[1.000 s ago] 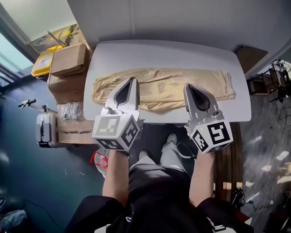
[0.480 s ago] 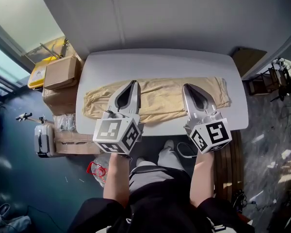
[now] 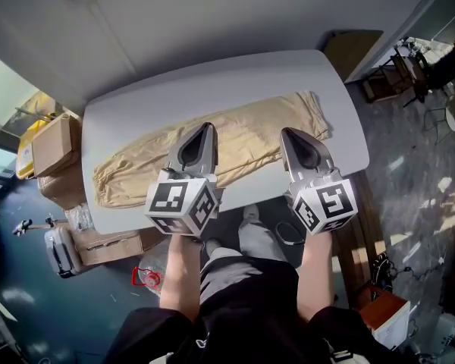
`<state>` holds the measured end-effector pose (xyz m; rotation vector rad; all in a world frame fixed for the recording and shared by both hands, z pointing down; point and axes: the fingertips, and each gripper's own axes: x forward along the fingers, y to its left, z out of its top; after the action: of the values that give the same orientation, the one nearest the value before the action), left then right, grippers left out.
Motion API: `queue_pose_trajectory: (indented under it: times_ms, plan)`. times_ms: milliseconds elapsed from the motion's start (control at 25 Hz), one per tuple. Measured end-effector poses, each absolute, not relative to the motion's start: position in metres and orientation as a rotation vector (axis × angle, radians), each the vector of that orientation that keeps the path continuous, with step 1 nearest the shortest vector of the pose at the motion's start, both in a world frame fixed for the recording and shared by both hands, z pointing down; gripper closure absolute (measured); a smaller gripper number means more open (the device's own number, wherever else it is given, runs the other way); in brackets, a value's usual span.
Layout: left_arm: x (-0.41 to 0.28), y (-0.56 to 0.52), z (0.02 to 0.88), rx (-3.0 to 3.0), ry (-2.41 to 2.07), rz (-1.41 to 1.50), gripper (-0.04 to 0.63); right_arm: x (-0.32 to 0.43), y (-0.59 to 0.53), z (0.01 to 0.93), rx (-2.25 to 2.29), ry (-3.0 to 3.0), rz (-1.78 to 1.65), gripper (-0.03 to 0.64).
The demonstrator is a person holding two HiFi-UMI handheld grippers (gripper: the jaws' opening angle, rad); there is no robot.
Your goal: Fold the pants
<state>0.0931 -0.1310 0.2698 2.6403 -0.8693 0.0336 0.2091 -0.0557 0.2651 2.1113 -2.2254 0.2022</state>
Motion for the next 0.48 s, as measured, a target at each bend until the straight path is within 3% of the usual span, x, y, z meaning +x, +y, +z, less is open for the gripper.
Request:
queue_pose_trajectory:
  times_ms: [480]
  plan:
    - [0.234, -0.118, 0.342, 2.666, -0.594, 0.295, 0.592, 0.325, -0.031, 0.355, 2.247, -2.033, 0.467, 0.581]
